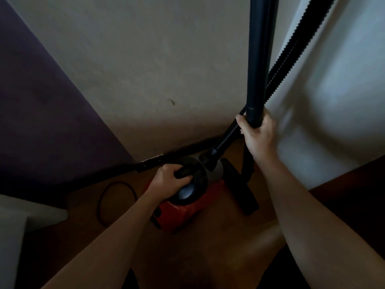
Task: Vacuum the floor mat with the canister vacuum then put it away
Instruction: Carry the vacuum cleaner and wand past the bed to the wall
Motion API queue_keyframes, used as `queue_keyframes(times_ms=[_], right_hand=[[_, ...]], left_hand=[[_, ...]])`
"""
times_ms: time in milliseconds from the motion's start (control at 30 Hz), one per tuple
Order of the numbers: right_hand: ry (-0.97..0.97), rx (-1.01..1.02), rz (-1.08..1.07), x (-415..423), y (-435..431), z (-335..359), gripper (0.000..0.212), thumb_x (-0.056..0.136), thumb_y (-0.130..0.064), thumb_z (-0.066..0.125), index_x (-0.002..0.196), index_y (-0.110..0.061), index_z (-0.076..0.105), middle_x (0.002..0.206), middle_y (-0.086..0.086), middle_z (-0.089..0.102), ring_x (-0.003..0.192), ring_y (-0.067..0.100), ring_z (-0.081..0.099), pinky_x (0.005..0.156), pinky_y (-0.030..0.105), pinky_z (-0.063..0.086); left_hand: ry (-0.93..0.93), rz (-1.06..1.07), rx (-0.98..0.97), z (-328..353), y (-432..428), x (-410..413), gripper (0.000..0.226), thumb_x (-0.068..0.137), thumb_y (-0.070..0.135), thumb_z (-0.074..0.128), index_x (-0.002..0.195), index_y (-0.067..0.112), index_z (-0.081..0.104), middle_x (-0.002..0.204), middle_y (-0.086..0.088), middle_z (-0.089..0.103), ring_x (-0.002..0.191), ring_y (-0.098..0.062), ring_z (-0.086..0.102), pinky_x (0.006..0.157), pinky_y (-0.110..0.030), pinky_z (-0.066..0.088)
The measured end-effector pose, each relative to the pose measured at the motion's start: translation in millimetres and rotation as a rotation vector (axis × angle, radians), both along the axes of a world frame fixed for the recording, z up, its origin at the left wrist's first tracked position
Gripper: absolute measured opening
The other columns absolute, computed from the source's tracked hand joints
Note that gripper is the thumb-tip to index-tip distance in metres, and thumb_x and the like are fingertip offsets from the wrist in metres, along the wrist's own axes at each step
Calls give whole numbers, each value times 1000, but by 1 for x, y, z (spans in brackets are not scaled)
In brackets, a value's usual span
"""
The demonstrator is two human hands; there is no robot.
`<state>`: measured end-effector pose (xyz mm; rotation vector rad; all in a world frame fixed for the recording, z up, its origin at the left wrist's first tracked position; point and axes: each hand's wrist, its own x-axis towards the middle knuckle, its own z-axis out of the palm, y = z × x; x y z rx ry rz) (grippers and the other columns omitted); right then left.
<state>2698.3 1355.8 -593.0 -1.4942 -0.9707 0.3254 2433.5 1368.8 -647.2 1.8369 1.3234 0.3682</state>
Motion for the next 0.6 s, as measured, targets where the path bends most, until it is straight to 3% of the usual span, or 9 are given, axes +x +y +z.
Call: queue_keyframes(times_ms=[100,200,333,467,600], right_hand=[[11,42,-12,0,8,0,16,79,-32,74,85,-38,61,77,20,62,67,39,62,64,53,55],[27,65,-22,0,14,-1,21,80,-24,73,79,-43,62,74,24,59,63,41,59,60,48,53],[70,39,-30,6,20,-9,23,80,-11,70,78,-30,58,74,29,57,64,45,57,60,46,52],[82,27,-35,14,22,-15,24,80,-3,68,76,-24,57,71,21,55,61,37,55,58,38,50],[91,-15,-34,20,23,-25,11,82,-1,68,81,-5,58,75,34,55,59,30,53,57,29,46]], left_hand=[[24,-43,-29,-8,7,3,14,86,21,74,80,8,73,68,-1,69,59,-8,65,56,-32,50],[45,-83,-44,-18,13,8,16,88,20,72,83,4,72,69,-6,70,54,-7,62,53,-29,47],[54,-129,-45,-27,19,18,17,89,21,70,84,5,71,70,-7,69,56,-11,63,54,-33,49],[31,-163,-36,-29,22,23,20,89,25,70,85,5,71,74,-9,70,63,-19,68,60,-45,55],[35,-157,36,-31,19,33,21,90,40,67,89,19,70,82,4,70,75,-11,69,64,-37,58]])
